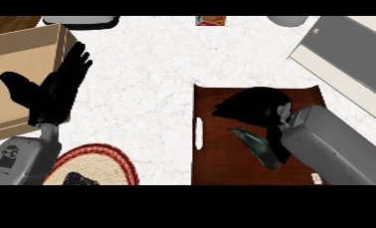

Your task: Pick the eggplant from the tray and place it in the tiered shelf

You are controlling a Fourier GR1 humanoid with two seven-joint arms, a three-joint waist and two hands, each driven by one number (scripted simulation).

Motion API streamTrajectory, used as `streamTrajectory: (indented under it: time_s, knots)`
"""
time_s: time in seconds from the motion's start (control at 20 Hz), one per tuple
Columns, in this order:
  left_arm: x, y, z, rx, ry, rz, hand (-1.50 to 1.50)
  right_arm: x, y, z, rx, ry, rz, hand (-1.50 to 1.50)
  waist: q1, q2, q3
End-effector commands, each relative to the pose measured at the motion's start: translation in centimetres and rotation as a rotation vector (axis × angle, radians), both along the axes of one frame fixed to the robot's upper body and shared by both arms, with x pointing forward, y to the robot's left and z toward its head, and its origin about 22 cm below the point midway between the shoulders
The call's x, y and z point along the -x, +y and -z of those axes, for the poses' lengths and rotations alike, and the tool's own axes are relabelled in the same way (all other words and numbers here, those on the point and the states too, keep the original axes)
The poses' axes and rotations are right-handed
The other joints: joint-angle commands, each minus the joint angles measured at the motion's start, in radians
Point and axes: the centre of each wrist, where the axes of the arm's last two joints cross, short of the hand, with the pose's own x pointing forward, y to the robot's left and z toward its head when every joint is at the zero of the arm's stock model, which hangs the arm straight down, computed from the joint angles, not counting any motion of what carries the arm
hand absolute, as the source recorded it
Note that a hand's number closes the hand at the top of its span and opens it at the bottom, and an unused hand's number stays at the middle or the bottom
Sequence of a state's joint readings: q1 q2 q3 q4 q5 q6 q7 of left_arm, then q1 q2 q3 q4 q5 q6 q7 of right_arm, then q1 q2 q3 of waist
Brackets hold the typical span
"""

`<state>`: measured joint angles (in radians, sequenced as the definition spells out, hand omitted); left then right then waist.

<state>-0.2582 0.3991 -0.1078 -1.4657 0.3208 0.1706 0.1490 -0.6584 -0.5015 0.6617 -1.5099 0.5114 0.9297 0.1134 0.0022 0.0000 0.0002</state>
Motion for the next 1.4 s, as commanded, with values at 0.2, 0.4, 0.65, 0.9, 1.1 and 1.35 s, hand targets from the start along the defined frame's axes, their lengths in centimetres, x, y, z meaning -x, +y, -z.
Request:
streamTrajectory:
  time_s: [0.2,0.4,0.65,0.9,1.1,1.35]
  knots:
    - [-0.2,0.1,0.1,0.007,0.002,-0.014,0.00,1.7,-1.3,1.7,0.048,-0.013,-0.020,-1.50,-0.003,0.000,0.000]
    - [0.2,0.7,-0.5,0.003,0.011,-0.001,0.00,0.0,-1.6,4.4,0.080,-0.007,-0.008,-1.50,0.007,0.001,0.000]
    - [-0.8,0.3,0.8,0.008,0.008,-0.013,0.00,1.4,-1.2,6.0,0.076,0.002,-0.002,-1.50,-0.001,0.001,0.000]
    - [-0.7,0.2,0.7,-0.009,0.006,-0.016,0.00,1.0,-3.6,7.9,0.057,-0.018,0.015,-1.50,0.000,0.002,0.000]
    - [-0.1,-0.2,0.1,0.016,-0.007,0.002,0.00,0.1,-0.9,7.0,0.040,0.013,0.014,-1.50,0.002,0.001,0.000]
    - [0.6,0.7,-0.7,-0.015,-0.024,-0.011,0.00,-0.3,-1.2,9.2,0.064,0.024,0.025,-1.50,0.005,0.000,0.000]
